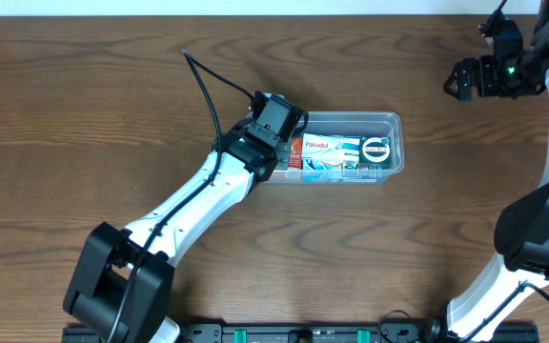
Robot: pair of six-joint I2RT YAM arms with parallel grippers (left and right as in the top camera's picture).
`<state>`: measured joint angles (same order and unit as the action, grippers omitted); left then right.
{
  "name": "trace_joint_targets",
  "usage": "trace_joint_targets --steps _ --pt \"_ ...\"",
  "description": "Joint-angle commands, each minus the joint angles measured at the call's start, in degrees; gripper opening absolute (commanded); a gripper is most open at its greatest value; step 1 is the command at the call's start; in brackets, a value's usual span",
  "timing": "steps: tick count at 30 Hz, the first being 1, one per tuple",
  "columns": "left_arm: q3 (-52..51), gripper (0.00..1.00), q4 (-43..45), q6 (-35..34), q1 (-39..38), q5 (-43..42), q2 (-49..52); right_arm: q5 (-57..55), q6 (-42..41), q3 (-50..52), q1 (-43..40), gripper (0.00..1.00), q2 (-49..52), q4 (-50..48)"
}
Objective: Pack container
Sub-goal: 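Lower the bottle upright into the container's left end and release it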
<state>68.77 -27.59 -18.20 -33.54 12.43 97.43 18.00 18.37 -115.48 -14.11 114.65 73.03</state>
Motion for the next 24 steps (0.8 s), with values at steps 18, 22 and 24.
trace_joint_targets --steps 18,22,24 --pt "1.3 0.5 0.3 3.4 0.1 1.2 -4.0 0.2 -0.8 -1.0 -0.2 0.99 0.0 0.0" --pt "1.4 0.5 0.2 3.6 1.5 1.4 -8.2 0.2 -0.8 -1.0 -0.1 0.99 0.0 0.0" --pt "1.4 0.5 -0.4 3.6 2.6 2.7 -10.5 0.2 -0.8 -1.0 -0.1 0.99 0.0 0.0"
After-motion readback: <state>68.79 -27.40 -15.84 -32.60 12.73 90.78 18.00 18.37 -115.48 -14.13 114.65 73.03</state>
